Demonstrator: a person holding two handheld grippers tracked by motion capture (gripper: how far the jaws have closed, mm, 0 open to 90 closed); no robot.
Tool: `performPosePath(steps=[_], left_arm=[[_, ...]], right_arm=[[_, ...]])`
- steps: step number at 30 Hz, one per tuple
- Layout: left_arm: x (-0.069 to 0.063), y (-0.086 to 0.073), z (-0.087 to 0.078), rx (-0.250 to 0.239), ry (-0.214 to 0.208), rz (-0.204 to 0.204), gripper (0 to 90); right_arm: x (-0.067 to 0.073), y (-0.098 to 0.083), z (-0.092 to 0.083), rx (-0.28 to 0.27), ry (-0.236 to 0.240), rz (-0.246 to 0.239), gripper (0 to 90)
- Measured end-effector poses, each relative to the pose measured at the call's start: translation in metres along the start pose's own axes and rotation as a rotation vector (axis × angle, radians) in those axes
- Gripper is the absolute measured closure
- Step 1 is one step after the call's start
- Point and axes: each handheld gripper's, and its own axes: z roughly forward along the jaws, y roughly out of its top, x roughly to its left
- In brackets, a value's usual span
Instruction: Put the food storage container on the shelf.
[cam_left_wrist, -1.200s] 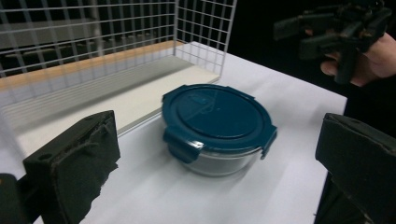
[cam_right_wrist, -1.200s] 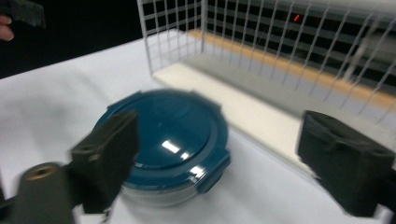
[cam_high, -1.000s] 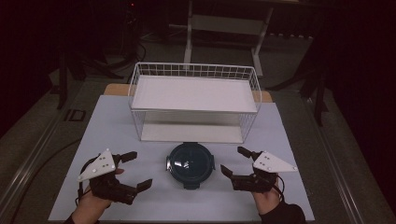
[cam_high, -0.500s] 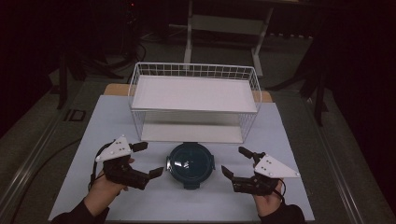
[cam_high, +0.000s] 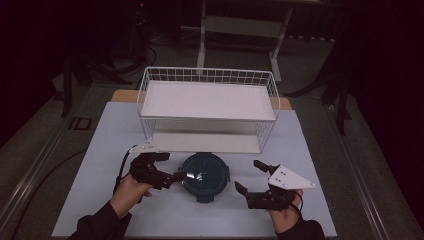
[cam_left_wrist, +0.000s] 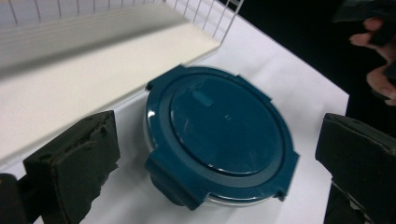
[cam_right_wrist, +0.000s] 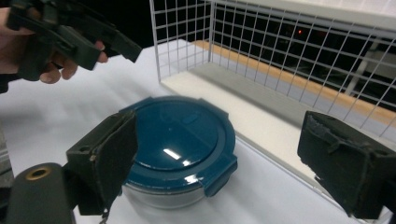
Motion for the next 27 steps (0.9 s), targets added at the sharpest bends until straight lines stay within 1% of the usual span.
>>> performPosePath(steps=[1,2,3,4,5,6,7,8,9,10,11,12,15,16,17,18,19,20,21,22,23,24,27], left_arm=[[0.003,-0.001,0.003,0.004,-0.009,-0.028,0.0],[0.006,-0.002,0.005,0.016,-0.01,-0.052,0.0],[0.009,-0.004,0.008,0.027,-0.002,-0.069,0.0],[0.012,-0.005,0.01,0.031,-0.004,-0.094,0.0],[0.015,-0.006,0.012,0.045,-0.021,-0.126,0.0],[0.015,-0.006,0.012,0.045,-0.021,-0.126,0.0],[0.017,-0.008,0.014,0.063,-0.036,-0.159,0.0],[0.021,-0.01,0.018,0.086,-0.042,-0.209,0.0],[0.023,-0.011,0.019,0.085,-0.056,-0.237,0.0],[0.024,-0.012,0.021,0.092,-0.065,-0.259,0.0],[0.027,-0.013,0.023,0.103,-0.075,-0.301,0.0],[0.029,-0.014,0.024,0.106,-0.085,-0.318,0.0],[0.033,-0.015,0.026,0.125,-0.084,-0.392,1.5],[0.034,-0.015,0.026,0.13,-0.079,-0.406,4.9],[0.036,-0.016,0.027,0.142,-0.081,-0.422,11.2],[0.036,-0.016,0.027,0.148,-0.078,-0.435,11.2],[0.037,-0.016,0.028,0.157,-0.085,-0.452,15.0],[0.038,-0.017,0.029,0.173,-0.091,-0.472,15.0],[0.039,-0.018,0.029,0.179,-0.086,-0.484,16.1],[0.04,-0.018,0.029,0.187,-0.085,-0.502,20.0],[0.04,-0.019,0.03,0.191,-0.079,-0.51,23.1],[0.041,-0.019,0.03,0.196,-0.081,-0.514,23.1],[0.043,-0.021,0.031,0.218,-0.08,-0.538,30.3]], right_arm=[[0.0,-0.001,0.001,0.002,0.011,0.007,12.1],[0.0,-0.001,0.002,0.009,0.012,0.006,12.1],[0.0,-0.002,0.002,0.016,0.003,0.0,11.4],[0.001,-0.002,0.003,0.025,-0.004,0.004,11.3],[0.001,-0.002,0.004,0.027,-0.002,0.01,10.9],[0.001,-0.002,0.004,0.027,-0.002,0.01,10.9],[0.001,-0.003,0.004,0.03,-0.009,0.015,10.1],[0.001,-0.003,0.005,0.03,-0.026,0.018,10.0],[0.002,-0.003,0.007,0.039,-0.051,0.027,10.0],[0.002,-0.004,0.007,0.037,-0.056,0.03,10.0],[0.002,-0.004,0.008,0.037,-0.053,0.033,9.9],[0.002,-0.004,0.008,0.043,-0.046,0.032,10.0],[0.003,-0.005,0.008,0.051,-0.045,0.027,10.0],[0.003,-0.004,0.008,0.048,-0.051,0.026,10.0],[0.003,-0.004,0.008,0.051,-0.047,0.023,10.1],[0.003,-0.004,0.008,0.051,-0.047,0.023,10.1],[0.003,-0.004,0.008,0.052,-0.044,0.021,10.4],[0.003,-0.004,0.008,0.052,-0.044,0.021,10.4],[0.004,-0.004,0.009,0.056,-0.043,0.024,10.4],[0.004,-0.004,0.009,0.057,-0.044,0.026,10.4],[0.004,-0.004,0.01,0.063,-0.037,0.024,10.4],[0.004,-0.004,0.01,0.063,-0.037,0.024,10.4],[0.004,-0.004,0.01,0.066,-0.033,0.025,10.4]])
